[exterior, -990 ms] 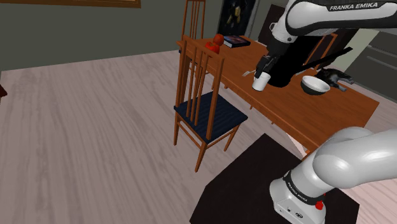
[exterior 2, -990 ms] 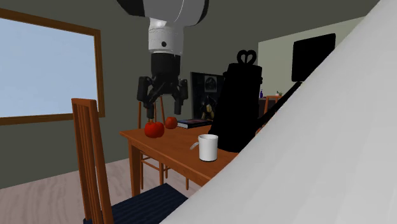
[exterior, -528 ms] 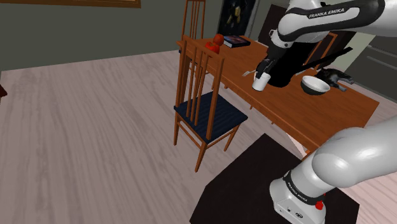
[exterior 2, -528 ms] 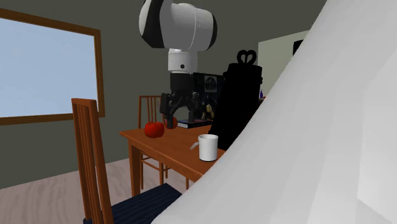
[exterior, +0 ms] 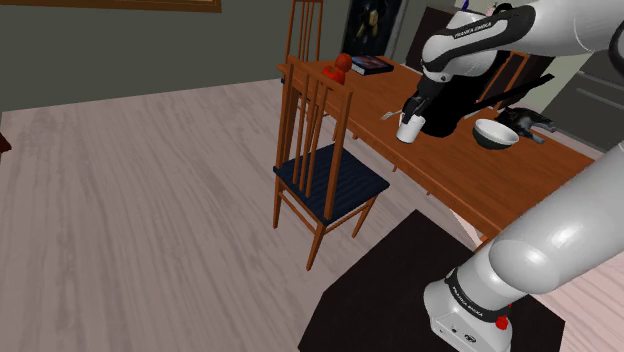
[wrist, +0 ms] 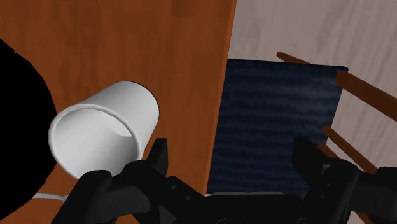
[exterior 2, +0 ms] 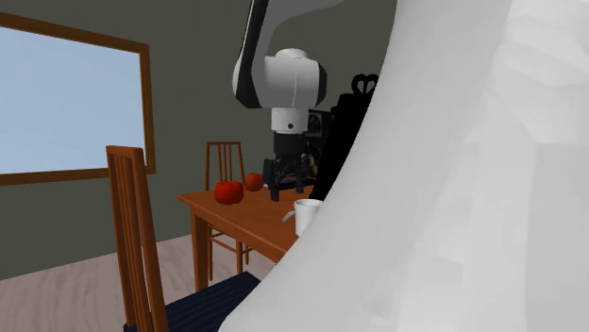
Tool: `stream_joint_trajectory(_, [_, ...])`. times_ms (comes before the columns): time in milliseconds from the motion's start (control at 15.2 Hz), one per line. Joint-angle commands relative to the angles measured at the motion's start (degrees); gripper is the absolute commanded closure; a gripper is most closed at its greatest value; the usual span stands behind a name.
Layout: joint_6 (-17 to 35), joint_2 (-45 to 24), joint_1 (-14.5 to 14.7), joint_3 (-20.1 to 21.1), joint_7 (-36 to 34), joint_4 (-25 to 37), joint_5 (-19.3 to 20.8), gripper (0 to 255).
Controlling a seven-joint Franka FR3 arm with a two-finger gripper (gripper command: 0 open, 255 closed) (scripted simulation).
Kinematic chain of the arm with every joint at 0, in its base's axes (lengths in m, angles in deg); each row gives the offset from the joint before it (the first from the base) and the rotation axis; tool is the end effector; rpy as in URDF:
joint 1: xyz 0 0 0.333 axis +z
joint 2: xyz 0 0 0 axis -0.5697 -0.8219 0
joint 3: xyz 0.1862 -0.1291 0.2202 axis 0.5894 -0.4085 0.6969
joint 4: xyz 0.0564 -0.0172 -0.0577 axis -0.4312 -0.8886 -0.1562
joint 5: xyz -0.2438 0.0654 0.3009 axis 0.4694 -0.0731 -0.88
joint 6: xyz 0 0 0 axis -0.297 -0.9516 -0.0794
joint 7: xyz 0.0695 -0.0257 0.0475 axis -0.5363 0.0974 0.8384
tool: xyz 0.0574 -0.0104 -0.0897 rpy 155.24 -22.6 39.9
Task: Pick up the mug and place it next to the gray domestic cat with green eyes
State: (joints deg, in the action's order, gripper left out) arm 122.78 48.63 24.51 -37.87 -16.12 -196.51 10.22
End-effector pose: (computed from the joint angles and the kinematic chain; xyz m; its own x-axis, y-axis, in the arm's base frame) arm 0.4354 -0.3131 0.4222 0.9955 0.0414 0.0856 0.0371 -0.9980 0.0512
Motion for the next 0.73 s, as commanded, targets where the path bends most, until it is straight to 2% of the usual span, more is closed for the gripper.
stream_joint_trajectory(0, [0.77, -4.16, -0.81, -1.21, 3.28, 3.13, -2.24, 0])
stream_joint_trajectory(330, [1.9, -14.84, -4.04, -2.23, 10.42, 11.63, -8.55, 0])
stream_joint_trajectory(660, [5.0, -17.31, -4.64, -1.59, 11.51, 10.7, -10.21, 0])
